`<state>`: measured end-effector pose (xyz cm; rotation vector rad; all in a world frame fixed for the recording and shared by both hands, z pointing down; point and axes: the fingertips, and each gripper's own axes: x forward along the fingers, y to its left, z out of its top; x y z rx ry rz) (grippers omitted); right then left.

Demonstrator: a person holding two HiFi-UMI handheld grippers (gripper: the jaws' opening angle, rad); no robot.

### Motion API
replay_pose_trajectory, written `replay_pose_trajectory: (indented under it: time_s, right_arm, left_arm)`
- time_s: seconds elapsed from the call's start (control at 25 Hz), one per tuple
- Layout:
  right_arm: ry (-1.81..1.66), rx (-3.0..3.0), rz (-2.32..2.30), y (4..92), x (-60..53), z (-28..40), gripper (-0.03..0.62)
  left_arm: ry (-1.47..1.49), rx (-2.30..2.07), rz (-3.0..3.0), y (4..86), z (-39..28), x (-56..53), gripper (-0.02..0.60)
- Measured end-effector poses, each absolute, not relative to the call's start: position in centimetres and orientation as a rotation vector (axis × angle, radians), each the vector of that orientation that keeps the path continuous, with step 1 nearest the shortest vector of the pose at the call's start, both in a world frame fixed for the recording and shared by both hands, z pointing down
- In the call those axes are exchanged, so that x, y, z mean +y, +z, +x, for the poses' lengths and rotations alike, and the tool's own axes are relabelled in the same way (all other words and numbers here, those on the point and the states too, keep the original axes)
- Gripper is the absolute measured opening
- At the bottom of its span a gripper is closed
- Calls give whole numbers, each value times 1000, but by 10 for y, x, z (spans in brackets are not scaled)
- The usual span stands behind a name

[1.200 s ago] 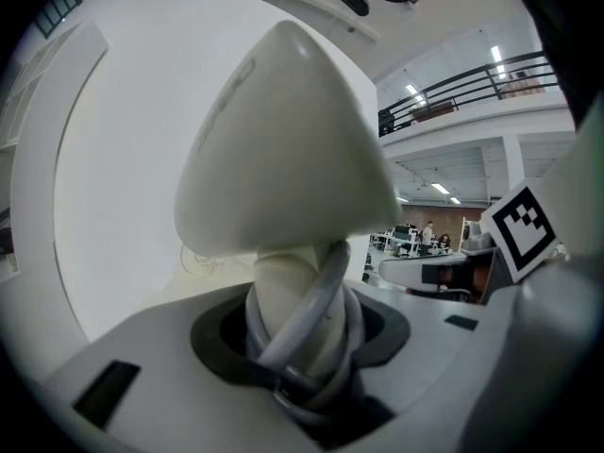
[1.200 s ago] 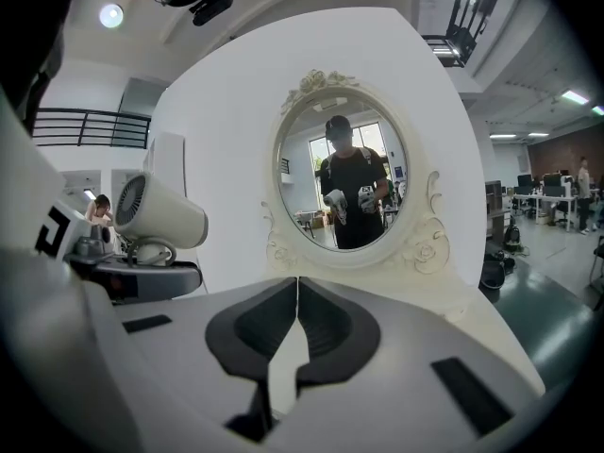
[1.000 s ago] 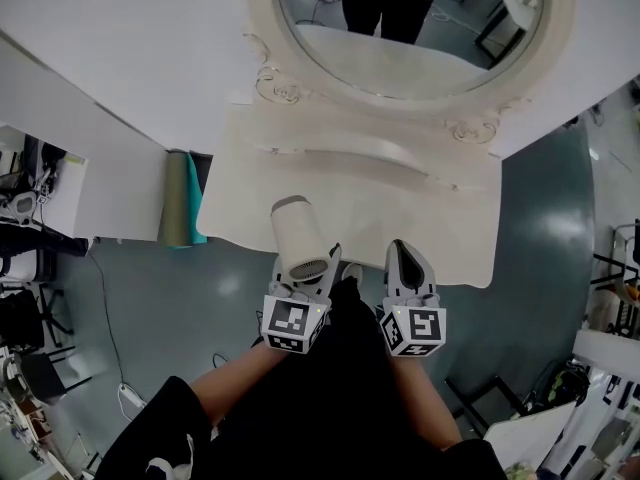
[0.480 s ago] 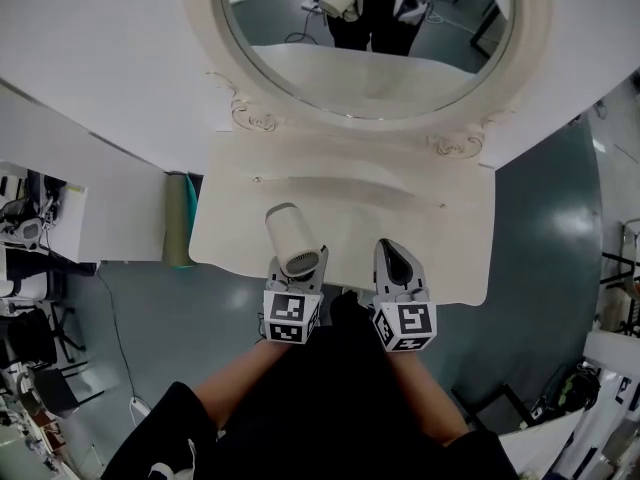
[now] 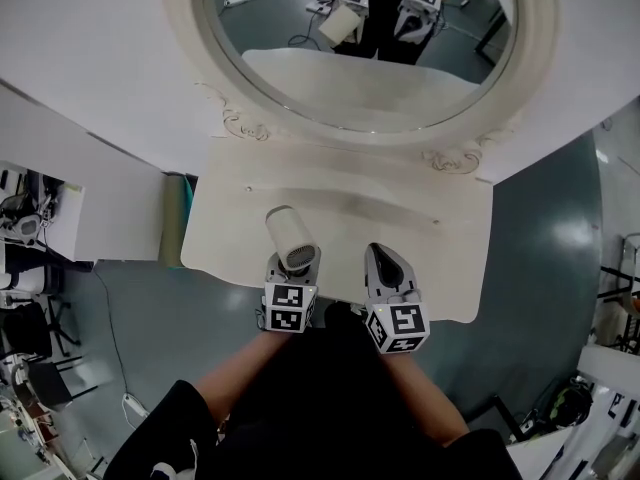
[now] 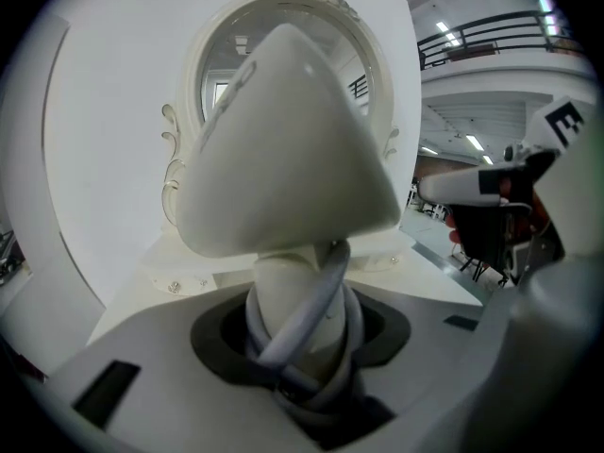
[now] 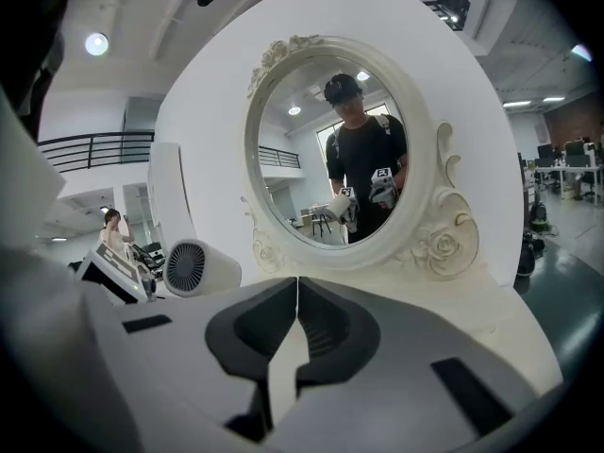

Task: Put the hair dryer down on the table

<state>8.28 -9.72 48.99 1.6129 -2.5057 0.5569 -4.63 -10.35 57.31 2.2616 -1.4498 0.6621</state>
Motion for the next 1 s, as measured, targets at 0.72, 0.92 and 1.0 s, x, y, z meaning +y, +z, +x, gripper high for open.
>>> replay_pose_trajectory:
  time_s: [0.72,0.92,1.0]
  right_arm:
    - [540,-2524,1516,499,-114,68,18]
    - [557,-2521,1524,500,-111,73,18]
    - [561,-2520,1532,501,-110,75,18]
  left_arm:
    - [895,-1404,2078,656,-50,-120,176]
    - [993,-1380,2053,677,-51,-123,176]
    - [1025,-1368,2051,684,-51,-124,176]
